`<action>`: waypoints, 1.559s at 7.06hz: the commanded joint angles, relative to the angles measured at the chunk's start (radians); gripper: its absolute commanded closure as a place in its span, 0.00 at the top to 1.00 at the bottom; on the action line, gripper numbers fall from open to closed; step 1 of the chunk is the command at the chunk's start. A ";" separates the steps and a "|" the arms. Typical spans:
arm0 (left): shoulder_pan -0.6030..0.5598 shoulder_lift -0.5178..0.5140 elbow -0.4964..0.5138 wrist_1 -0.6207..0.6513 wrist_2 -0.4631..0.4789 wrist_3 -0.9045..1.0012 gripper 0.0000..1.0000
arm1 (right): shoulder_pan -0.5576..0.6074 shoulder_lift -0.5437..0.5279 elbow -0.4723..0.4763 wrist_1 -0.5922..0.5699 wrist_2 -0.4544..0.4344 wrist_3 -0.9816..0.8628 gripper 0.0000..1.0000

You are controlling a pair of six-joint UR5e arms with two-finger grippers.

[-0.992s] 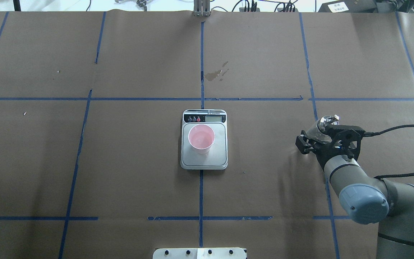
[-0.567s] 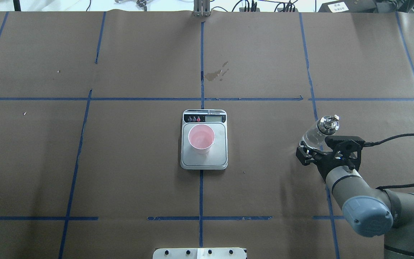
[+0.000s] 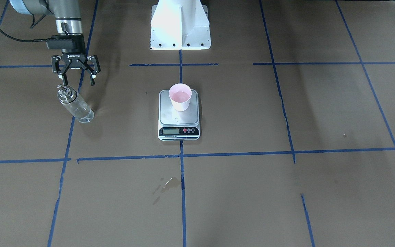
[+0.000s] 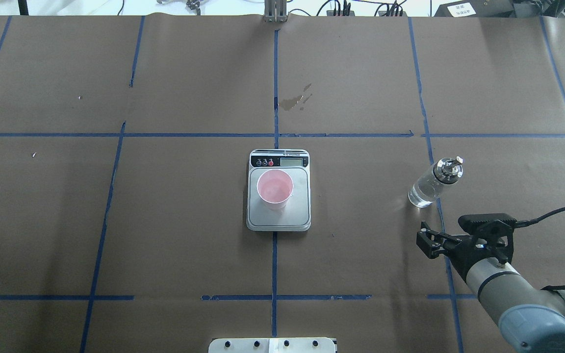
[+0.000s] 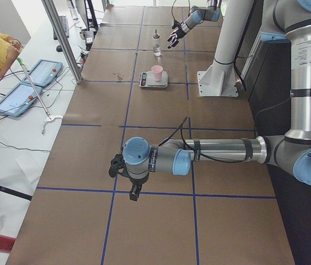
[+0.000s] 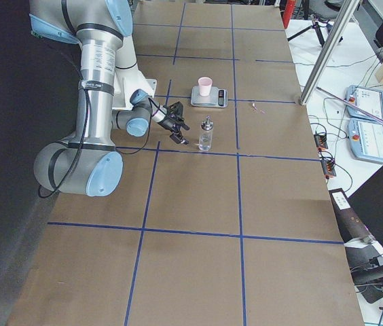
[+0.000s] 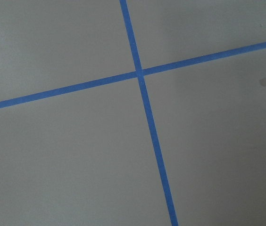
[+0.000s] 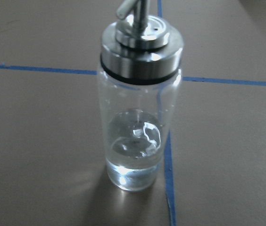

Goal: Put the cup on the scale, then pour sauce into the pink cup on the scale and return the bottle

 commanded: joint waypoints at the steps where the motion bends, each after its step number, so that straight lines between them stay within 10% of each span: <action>1: -0.001 0.000 -0.001 0.000 0.000 0.000 1.00 | 0.048 -0.098 0.045 0.064 0.111 -0.114 1.00; 8: -0.001 -0.006 -0.003 0.000 0.000 0.000 1.00 | 1.115 0.025 -0.298 0.105 1.181 -1.146 1.00; 11: -0.001 -0.005 0.005 -0.028 0.002 0.000 1.00 | 1.352 0.107 -0.346 -0.252 1.330 -1.357 1.00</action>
